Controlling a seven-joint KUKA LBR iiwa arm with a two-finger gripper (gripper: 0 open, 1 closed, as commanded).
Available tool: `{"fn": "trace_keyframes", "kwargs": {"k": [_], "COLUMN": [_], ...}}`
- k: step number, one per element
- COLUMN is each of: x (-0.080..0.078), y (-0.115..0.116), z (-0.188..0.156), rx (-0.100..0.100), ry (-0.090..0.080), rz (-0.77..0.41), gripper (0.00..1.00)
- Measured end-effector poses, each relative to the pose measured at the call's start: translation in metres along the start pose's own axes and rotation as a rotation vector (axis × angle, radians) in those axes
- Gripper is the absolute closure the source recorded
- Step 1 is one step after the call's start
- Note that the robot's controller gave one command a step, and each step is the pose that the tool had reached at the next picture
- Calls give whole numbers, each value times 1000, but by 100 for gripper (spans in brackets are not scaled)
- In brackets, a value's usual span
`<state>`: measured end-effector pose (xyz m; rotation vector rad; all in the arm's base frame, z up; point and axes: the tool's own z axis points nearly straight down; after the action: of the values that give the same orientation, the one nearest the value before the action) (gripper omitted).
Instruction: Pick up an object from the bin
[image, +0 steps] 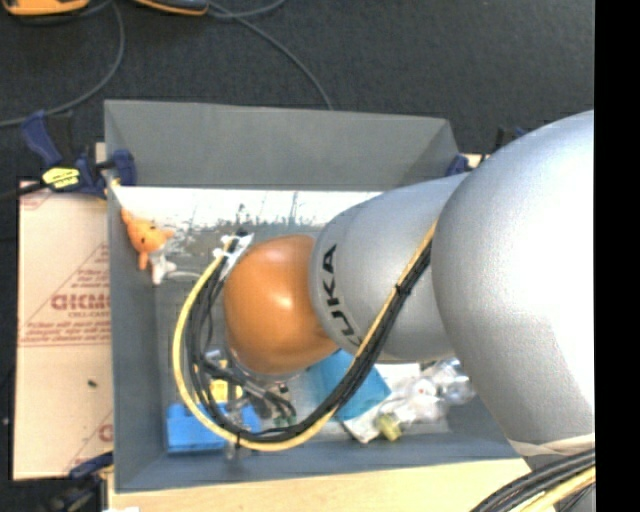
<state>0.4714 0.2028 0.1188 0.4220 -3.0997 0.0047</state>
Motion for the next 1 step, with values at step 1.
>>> {"fn": "trace_keyframes", "kwargs": {"k": [1], "x": [-10], "y": [10], "z": [46], "rx": [-6], "ry": [-30], "rz": [105], "gripper": [0]}}
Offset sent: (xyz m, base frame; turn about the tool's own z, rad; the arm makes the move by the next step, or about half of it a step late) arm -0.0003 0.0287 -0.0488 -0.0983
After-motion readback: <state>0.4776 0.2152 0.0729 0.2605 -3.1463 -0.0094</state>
